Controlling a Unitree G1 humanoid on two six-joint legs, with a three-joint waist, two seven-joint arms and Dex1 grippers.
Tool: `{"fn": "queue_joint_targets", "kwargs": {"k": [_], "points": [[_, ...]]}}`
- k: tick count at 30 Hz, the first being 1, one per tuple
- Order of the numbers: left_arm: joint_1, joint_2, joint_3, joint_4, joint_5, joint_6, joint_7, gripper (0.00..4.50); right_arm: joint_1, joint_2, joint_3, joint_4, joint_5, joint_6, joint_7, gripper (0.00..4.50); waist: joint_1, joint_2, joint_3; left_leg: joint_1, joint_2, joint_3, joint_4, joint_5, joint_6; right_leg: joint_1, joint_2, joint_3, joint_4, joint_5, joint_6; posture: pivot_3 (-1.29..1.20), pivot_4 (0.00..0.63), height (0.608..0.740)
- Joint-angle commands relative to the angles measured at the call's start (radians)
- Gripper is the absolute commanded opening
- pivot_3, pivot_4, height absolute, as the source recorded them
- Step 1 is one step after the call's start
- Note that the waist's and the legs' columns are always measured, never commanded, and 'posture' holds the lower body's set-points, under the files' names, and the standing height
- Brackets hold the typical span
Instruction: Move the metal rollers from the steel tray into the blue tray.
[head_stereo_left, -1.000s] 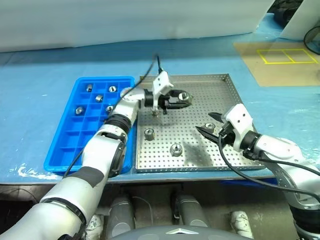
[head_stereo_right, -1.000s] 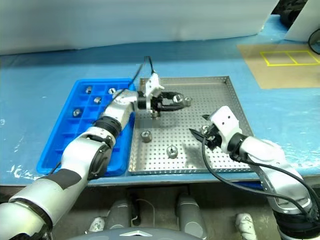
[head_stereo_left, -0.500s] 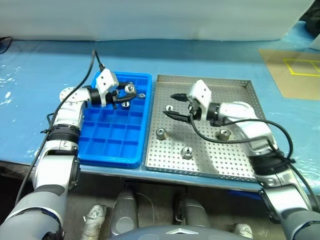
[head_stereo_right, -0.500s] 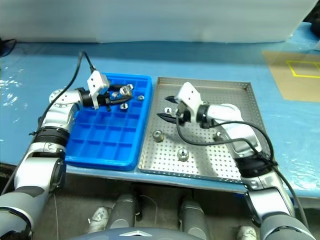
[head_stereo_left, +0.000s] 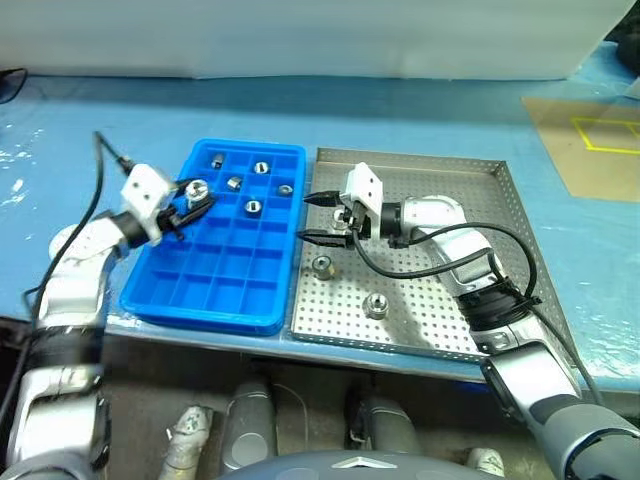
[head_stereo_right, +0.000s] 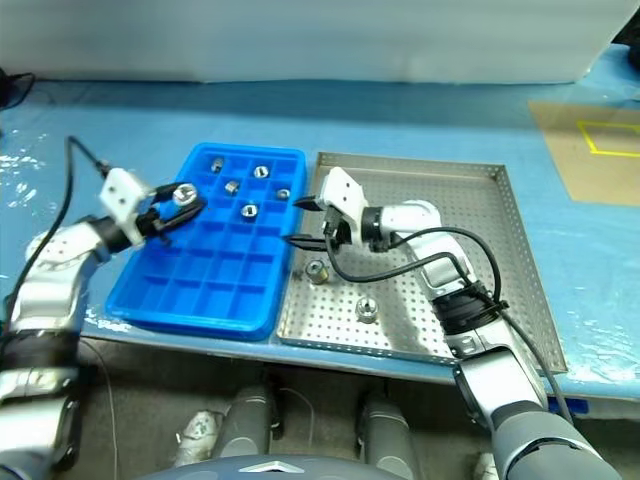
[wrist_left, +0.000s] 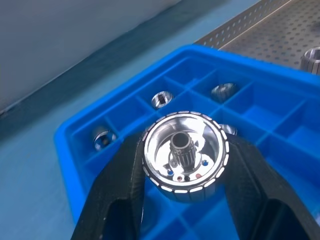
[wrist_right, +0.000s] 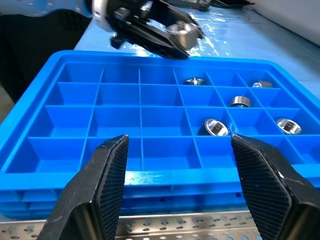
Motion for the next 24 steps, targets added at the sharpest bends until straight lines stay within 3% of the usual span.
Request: {"fn": "queue_joint_targets", "kwargs": {"k": [1,8,14,24], "points": [[0.145,0.035,0.089,-0.238,-0.079,0.110,0.025,1.83,-0.027,0.019,0.000,0.002,0.014,-0.029,0.042,3.34,0.004,0.000,0.000,0.000,0.000,0.000,0.000,0.000,0.000,0.000,0.000,0.000,0.000,0.000,0.000,0.28,0.150,0.740],[0.398,0.076,0.211,-0.420,-0.105,0.208,0.067,1.83,-0.071,0.077,0.052,0.054,0.026,-0.044,0.180,3.34,0.041,0.000,0.000,0.000,0.001,-0.001,0.000,-0.001,0.001,0.000,0.000,-0.001,0.000,0.000,0.000,0.37,0.150,0.740],[0.334,0.008,0.205,-0.365,-0.079,0.186,0.222,1.83,-0.140,0.151,0.061,0.157,-0.005,-0.113,0.211,3.34,0.080,0.000,0.000,0.001,0.001,-0.005,0.000,0.000,0.000,0.000,0.000,0.000,0.001,0.000,-0.001,0.42,0.150,0.740],[0.300,-0.025,0.092,-0.269,-0.063,0.129,0.221,1.83,-0.077,0.113,0.048,0.119,-0.028,-0.109,0.206,3.34,0.102,-0.002,-0.001,-0.001,0.001,-0.007,0.002,0.000,-0.001,0.000,0.001,0.000,0.000,0.000,0.000,0.37,0.150,0.740]]}}
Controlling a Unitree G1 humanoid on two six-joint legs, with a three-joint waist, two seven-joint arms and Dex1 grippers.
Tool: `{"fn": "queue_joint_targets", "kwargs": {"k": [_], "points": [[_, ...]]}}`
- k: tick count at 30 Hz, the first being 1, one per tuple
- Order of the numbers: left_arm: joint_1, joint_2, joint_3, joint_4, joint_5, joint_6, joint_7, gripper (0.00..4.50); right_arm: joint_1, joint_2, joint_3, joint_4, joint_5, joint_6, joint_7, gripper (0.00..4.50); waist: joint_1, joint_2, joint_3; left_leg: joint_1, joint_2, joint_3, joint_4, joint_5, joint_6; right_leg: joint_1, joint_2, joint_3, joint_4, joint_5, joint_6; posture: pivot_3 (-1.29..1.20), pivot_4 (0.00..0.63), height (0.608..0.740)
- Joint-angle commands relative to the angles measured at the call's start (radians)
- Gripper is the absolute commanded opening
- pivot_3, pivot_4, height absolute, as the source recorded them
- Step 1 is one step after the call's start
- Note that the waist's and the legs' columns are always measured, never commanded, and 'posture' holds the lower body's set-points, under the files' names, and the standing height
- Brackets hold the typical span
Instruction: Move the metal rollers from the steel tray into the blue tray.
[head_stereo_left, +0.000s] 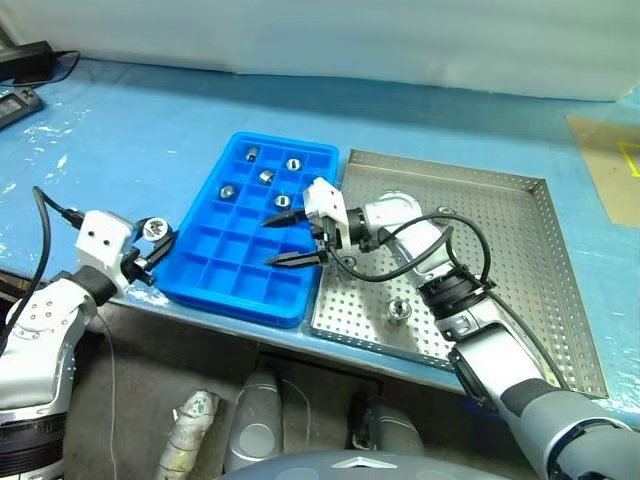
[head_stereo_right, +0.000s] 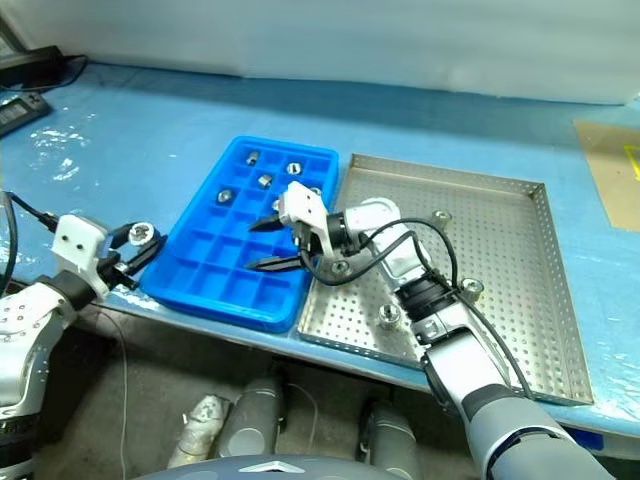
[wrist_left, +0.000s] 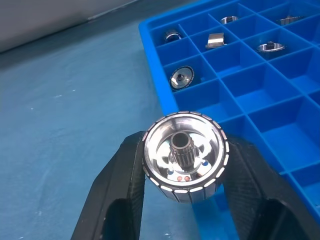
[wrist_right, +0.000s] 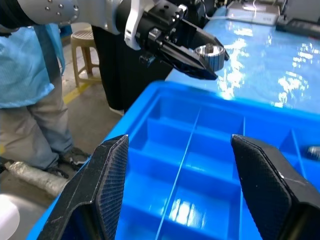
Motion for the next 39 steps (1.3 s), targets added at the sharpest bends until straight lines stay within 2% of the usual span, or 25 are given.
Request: {"fn": "queue_joint_targets", "kwargs": {"k": [1,8,18,30,32,33,36,39], "points": [[-0.025,-0.014,-0.008,0.051,0.005,-0.053,0.013,1.83,0.006,-0.013,-0.025,-0.057,0.009,0.010,-0.016,3.34,-0.002,0.000,0.000,0.000,0.000,0.000,0.000,0.000,0.000,0.000,0.001,0.000,0.000,0.000,0.000,0.36,0.150,0.740],[-0.060,-0.027,-0.050,0.150,0.037,-0.111,0.026,1.83,0.025,-0.036,-0.020,-0.074,-0.004,0.002,-0.027,3.34,-0.003,0.000,0.000,0.002,0.001,-0.002,0.000,0.003,-0.005,-0.001,0.006,0.000,0.003,0.000,-0.001,0.34,0.150,0.740],[-0.121,-0.051,-0.105,0.149,0.032,-0.117,0.023,1.83,0.051,-0.043,-0.017,-0.104,-0.015,0.007,-0.056,3.34,-0.003,0.000,0.000,0.003,0.002,-0.003,0.004,0.003,-0.005,-0.001,0.005,0.002,0.011,0.000,-0.001,0.31,0.150,0.740],[-0.143,-0.045,-0.106,0.235,0.029,-0.147,0.010,1.83,0.063,-0.053,-0.022,-0.113,-0.026,0.001,-0.085,3.34,-0.007,0.000,0.000,0.004,0.001,-0.003,0.005,0.003,-0.006,-0.002,0.006,0.002,0.014,-0.001,-0.003,0.29,0.150,0.740],[-0.139,-0.034,-0.120,0.240,0.023,-0.145,-0.022,2.56,0.062,-0.052,-0.023,-0.113,-0.024,0.002,-0.091,3.34,-0.007,0.000,0.000,0.004,0.001,-0.003,0.005,0.003,-0.006,-0.002,0.006,0.002,0.014,-0.001,-0.003,0.29,0.150,0.740],[-0.140,-0.034,-0.125,0.242,0.027,-0.149,-0.023,2.78,0.061,-0.051,-0.023,-0.110,-0.026,0.000,-0.094,3.34,-0.008,0.000,0.000,0.004,0.001,-0.003,0.005,0.003,-0.006,-0.002,0.006,0.002,0.014,-0.001,-0.003,0.29,0.150,0.740],[-0.169,-0.048,-0.120,0.259,0.055,-0.162,0.028,3.81,0.062,-0.051,-0.024,-0.108,-0.027,-0.002,-0.102,3.34,-0.009,0.000,0.000,0.004,0.001,-0.003,0.005,0.003,-0.006,-0.002,0.005,0.002,0.014,-0.001,-0.003,0.28,0.150,0.740],[-0.194,-0.043,-0.127,0.271,0.058,-0.174,0.023,3.81,0.067,-0.054,-0.025,-0.116,-0.026,0.003,-0.108,3.34,-0.010,0.000,0.000,0.004,0.001,-0.003,0.005,0.003,-0.006,-0.002,0.006,0.002,0.015,-0.001,-0.003,0.27,0.150,0.740]]}}
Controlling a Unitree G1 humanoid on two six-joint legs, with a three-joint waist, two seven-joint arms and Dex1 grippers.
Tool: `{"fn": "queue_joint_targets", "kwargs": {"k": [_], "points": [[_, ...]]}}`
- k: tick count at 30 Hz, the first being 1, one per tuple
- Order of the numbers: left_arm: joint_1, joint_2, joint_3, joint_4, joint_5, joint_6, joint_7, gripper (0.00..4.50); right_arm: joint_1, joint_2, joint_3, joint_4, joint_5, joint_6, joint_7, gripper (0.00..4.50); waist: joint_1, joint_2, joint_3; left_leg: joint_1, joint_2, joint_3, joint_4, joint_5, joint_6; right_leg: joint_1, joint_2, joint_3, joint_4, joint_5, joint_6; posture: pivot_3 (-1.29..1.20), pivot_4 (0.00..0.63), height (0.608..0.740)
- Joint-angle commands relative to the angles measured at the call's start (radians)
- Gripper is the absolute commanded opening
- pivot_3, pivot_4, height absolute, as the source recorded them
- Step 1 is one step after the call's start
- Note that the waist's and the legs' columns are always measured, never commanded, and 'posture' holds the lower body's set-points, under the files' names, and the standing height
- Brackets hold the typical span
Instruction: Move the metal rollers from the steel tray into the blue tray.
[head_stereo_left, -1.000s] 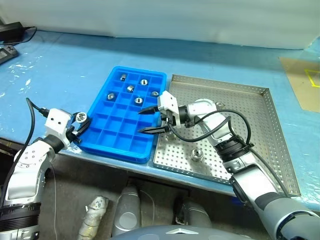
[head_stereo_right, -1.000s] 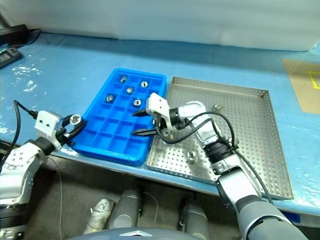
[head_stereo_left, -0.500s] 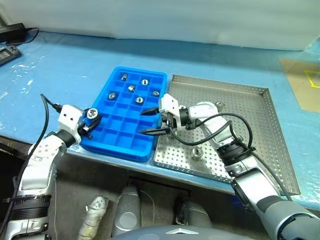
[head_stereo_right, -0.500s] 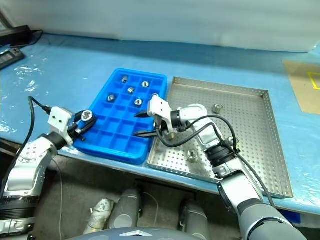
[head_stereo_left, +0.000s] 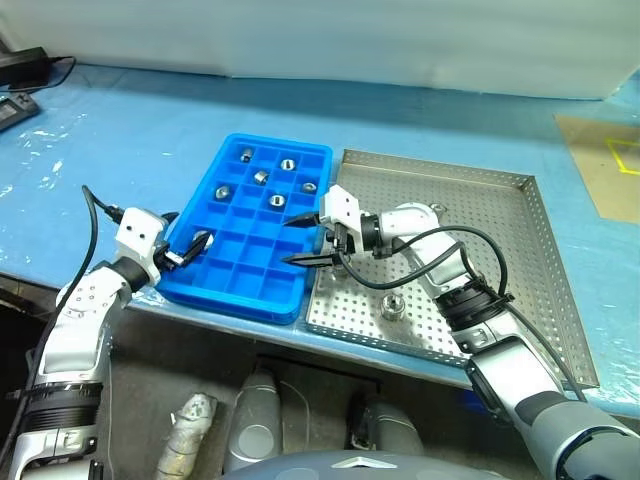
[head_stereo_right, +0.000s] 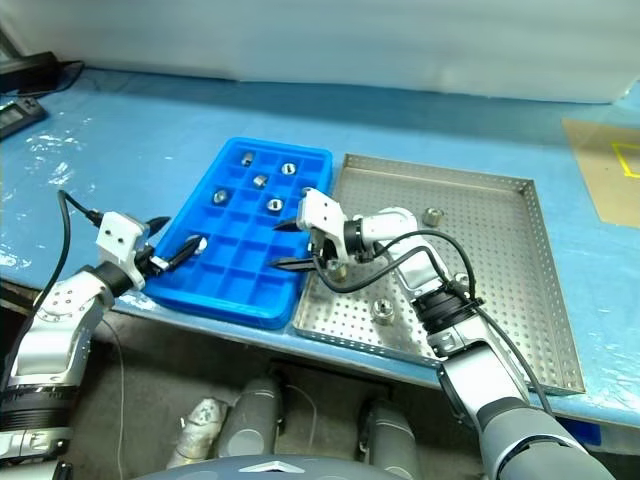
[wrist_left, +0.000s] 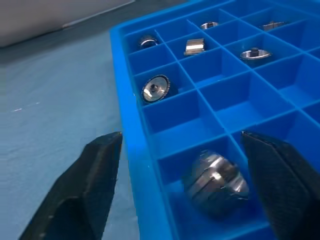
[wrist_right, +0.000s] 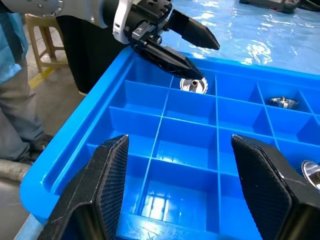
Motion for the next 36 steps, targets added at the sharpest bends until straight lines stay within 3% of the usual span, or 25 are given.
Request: {"fn": "queue_joint_targets", "kwargs": {"k": [1,5,9,20,28,36], "points": [[-0.029,0.009,-0.004,0.002,0.005,-0.023,-0.001,3.81,0.006,-0.003,-0.017,-0.051,0.006,-0.009,-0.007,3.34,-0.001,0.000,0.000,0.000,0.000,0.000,0.000,0.000,0.000,0.000,0.000,0.000,0.000,0.000,0.000,0.27,0.150,0.740],[-0.081,0.007,-0.018,-0.019,-0.014,-0.022,-0.019,3.81,0.017,-0.015,-0.024,-0.067,0.009,0.001,-0.014,3.34,0.001,0.000,0.000,-0.001,0.000,0.000,0.000,0.000,0.000,0.000,0.000,0.000,0.000,0.000,0.000,0.24,0.150,0.740],[-0.258,-0.050,-0.059,-0.020,-0.125,0.056,-0.087,3.81,0.036,-0.065,-0.066,-0.119,0.018,0.048,-0.043,3.34,0.004,0.000,0.000,-0.002,0.000,0.001,0.001,0.002,-0.004,0.000,0.000,-0.001,0.001,0.000,0.000,0.13,0.150,0.740],[-0.693,-0.199,-0.266,0.681,0.012,-0.164,-0.355,3.81,0.278,-0.254,-0.250,-0.443,0.041,0.248,-0.201,3.34,-0.082,-0.001,-0.001,0.000,-0.002,0.009,0.002,0.004,-0.006,0.002,0.001,0.001,0.001,0.003,0.005,-0.22,0.150,0.740],[-0.976,-0.342,-0.284,1.164,0.164,-0.395,-0.166,3.81,0.483,-0.278,-0.344,-0.680,0.061,0.378,-0.351,3.34,-0.156,-0.001,-0.001,0.000,-0.002,0.009,0.003,0.001,-0.001,0.003,0.001,0.002,-0.002,0.003,0.005,-0.38,0.150,0.740],[-1.023,-0.409,-0.317,1.282,0.279,-0.367,-0.143,3.81,0.548,-0.279,-0.356,-0.768,0.074,0.431,-0.428,3.34,-0.195,-0.001,-0.001,0.010,-0.002,0.010,0.002,-0.003,0.005,0.016,0.002,0.002,-0.010,0.001,0.002,-0.45,0.150,0.740]]}}
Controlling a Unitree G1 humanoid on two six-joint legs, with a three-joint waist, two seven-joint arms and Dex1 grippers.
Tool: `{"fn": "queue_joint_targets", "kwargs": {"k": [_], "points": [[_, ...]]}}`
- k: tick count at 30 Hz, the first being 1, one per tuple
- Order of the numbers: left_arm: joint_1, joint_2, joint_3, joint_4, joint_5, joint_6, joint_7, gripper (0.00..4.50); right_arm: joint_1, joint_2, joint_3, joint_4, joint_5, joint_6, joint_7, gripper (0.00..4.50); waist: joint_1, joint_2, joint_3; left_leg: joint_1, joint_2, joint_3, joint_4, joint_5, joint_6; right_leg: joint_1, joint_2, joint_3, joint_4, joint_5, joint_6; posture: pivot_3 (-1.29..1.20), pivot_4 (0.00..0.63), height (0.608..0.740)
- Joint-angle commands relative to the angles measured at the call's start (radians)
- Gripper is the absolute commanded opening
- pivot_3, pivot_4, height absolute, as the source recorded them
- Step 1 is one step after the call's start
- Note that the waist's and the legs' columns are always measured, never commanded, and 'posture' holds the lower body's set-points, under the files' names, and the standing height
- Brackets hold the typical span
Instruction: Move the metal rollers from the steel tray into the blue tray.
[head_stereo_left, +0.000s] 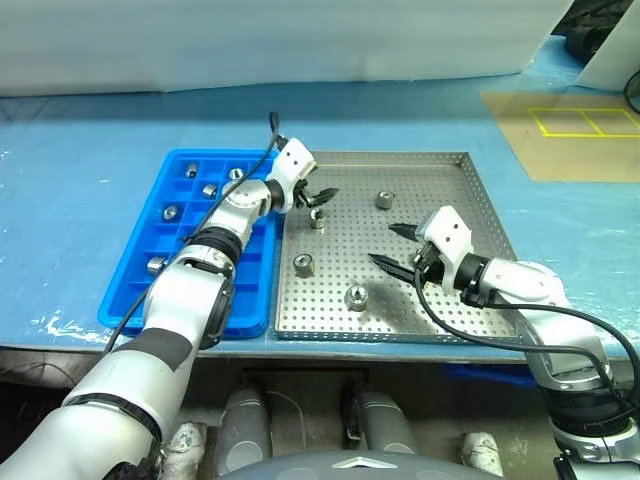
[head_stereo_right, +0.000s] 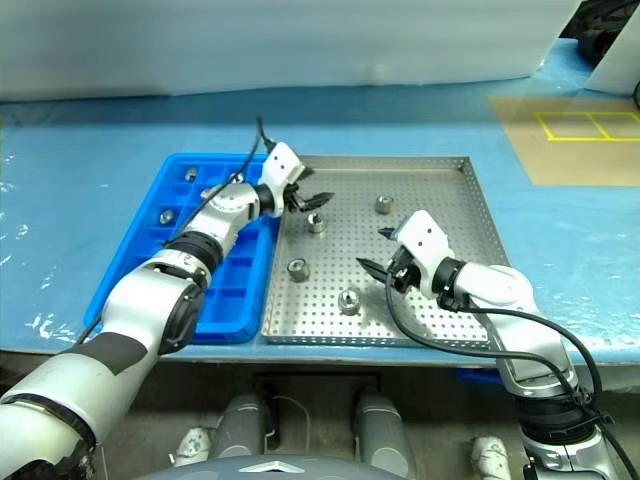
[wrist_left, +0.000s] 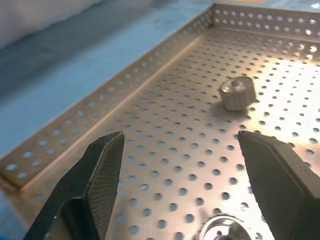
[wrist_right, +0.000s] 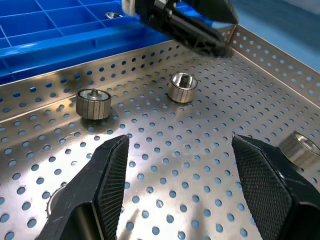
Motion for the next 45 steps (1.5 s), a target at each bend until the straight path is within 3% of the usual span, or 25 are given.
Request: {"fn": "queue_joint_targets", "kwargs": {"k": [1,4,24,30,31,40,45], "points": [[-0.029,0.013,-0.033,0.013,0.069,0.010,0.018,3.81,0.005,-0.002,-0.025,-0.061,0.020,0.007,-0.030,3.34,-0.004,0.000,0.000,0.000,0.000,0.000,0.000,0.000,0.000,0.001,0.000,0.000,-0.001,0.000,0.000,-0.46,0.150,0.740],[-0.013,0.027,-0.085,0.024,0.145,0.018,0.026,3.81,0.009,0.000,-0.028,-0.066,0.025,0.012,-0.049,3.34,-0.012,0.000,0.000,0.000,0.000,0.000,0.000,-0.001,0.003,0.003,0.000,0.000,-0.006,0.002,0.001,-0.46,0.150,0.740],[0.004,0.006,-0.143,0.043,0.272,0.155,0.040,3.81,0.048,-0.017,-0.013,-0.071,0.015,-0.005,-0.102,3.34,-0.023,0.001,-0.001,0.005,0.000,0.002,0.000,-0.004,0.006,0.010,-0.001,0.001,-0.010,0.002,0.001,-0.48,0.150,0.740],[0.007,0.007,-0.139,0.041,0.268,0.151,0.055,1.97,0.035,-0.019,-0.005,-0.057,0.011,-0.012,-0.107,3.34,-0.025,0.001,0.000,0.014,0.000,0.002,-0.001,-0.004,0.006,0.017,-0.001,0.001,-0.011,0.002,0.001,-0.47,0.150,0.740],[0.007,0.008,-0.137,0.040,0.264,0.146,0.044,1.83,0.032,-0.019,-0.005,-0.053,0.011,-0.013,-0.107,3.34,-0.026,0.001,0.000,0.015,0.000,0.002,0.000,-0.004,0.006,0.017,-0.001,0.001,-0.011,0.002,0.001,-0.47,0.150,0.740],[-0.027,0.032,-0.076,0.005,0.208,0.041,0.086,1.75,-0.001,-0.012,0.023,-0.022,0.007,-0.032,-0.095,3.34,-0.028,0.000,0.000,0.014,0.000,0.002,-0.002,-0.004,0.006,0.015,-0.001,0.002,-0.012,0.003,0.002,-0.43,0.150,0.740],[-0.031,0.072,0.069,-0.082,0.037,-0.096,-0.081,1.75,-0.052,-0.007,0.049,0.026,0.013,-0.057,-0.067,3.34,-0.020,0.001,0.000,-0.002,0.000,0.001,-0.004,-0.004,0.006,0.000,0.000,0.001,-0.013,0.004,0.000,-0.36,0.150,0.740]]}}
